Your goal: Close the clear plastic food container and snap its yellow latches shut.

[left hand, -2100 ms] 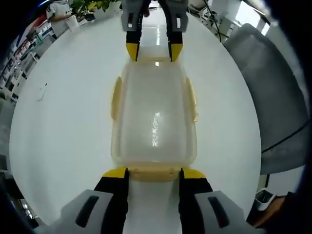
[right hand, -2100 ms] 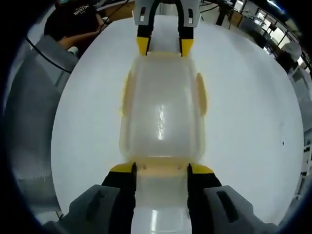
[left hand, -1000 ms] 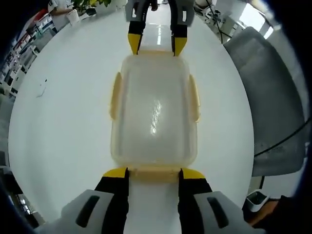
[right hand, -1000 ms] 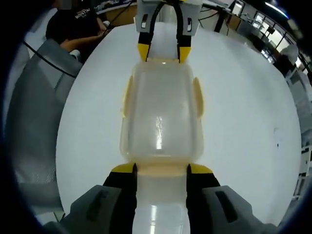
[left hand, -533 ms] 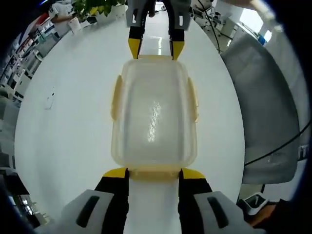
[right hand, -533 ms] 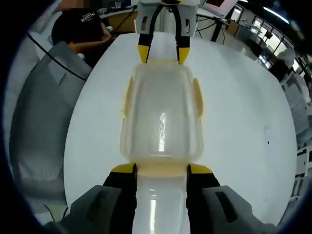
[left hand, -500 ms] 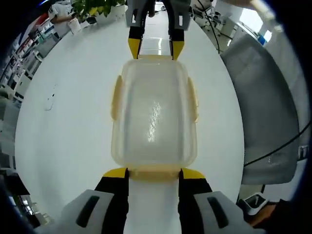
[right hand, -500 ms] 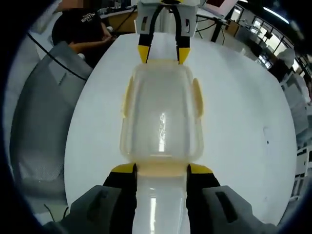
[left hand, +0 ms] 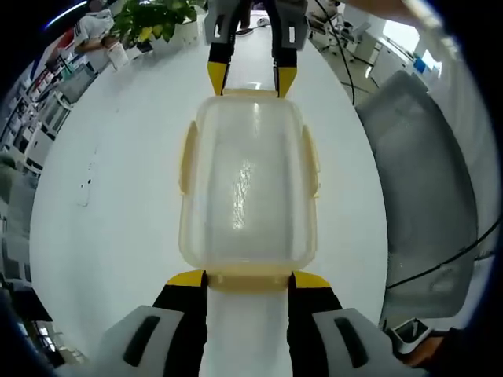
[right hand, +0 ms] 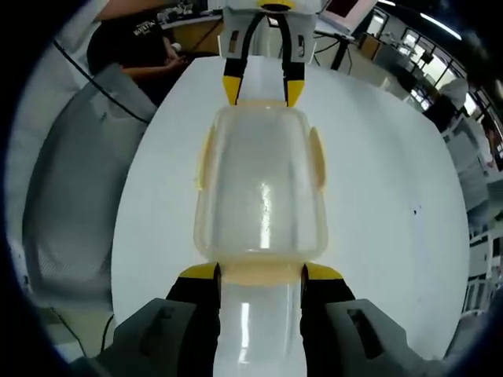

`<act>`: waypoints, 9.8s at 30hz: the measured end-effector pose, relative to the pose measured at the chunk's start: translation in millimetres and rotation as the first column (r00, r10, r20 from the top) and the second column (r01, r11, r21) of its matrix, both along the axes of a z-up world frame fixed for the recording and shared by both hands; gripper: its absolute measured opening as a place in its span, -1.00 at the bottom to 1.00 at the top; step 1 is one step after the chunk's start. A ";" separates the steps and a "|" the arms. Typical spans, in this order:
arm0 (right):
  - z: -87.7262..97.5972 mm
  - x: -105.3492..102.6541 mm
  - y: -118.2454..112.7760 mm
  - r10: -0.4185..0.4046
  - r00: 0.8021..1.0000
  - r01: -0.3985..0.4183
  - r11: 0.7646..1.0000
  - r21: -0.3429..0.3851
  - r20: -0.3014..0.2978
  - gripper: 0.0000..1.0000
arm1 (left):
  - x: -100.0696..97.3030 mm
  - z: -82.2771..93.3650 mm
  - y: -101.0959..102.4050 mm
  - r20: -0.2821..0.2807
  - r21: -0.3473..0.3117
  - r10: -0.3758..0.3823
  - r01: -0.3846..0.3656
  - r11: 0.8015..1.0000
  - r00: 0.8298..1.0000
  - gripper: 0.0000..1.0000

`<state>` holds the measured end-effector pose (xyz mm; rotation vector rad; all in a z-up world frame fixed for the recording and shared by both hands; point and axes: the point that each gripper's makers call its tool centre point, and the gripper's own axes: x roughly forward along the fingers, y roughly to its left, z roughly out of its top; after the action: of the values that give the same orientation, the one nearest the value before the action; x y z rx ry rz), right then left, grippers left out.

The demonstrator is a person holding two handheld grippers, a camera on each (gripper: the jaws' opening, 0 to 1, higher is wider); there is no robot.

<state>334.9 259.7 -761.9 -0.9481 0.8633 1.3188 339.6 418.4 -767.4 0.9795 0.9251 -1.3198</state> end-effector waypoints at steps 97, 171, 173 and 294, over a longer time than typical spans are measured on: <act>-31.9 -6.5 -170.2 -0.085 0.994 0.074 0.988 -0.139 -0.075 -0.25 | -0.2 -23.7 -162.9 -0.041 0.017 -0.055 0.056 0.998 0.998 -0.32; -27.3 -7.3 -146.9 -0.823 0.288 0.885 0.424 -0.191 -0.490 -0.29 | 4.3 -24.7 -170.1 -0.557 0.171 0.794 -0.902 0.397 0.244 -0.60; -27.7 -7.3 -147.1 -0.824 0.291 0.884 0.425 -0.192 -0.486 -0.29 | 4.7 -24.8 -170.4 -0.557 0.168 0.792 -0.901 0.401 0.248 -0.61; -25.2 69.3 -74.4 -0.739 0.587 0.801 0.589 0.106 -0.331 -1.00 | -71.0 -2.2 -245.9 -0.596 -0.332 0.434 -0.700 0.632 0.676 -1.00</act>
<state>404.1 185.3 -787.2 -0.1128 1.1104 0.7254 268.6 172.5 -769.6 -0.1355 1.0261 -1.1349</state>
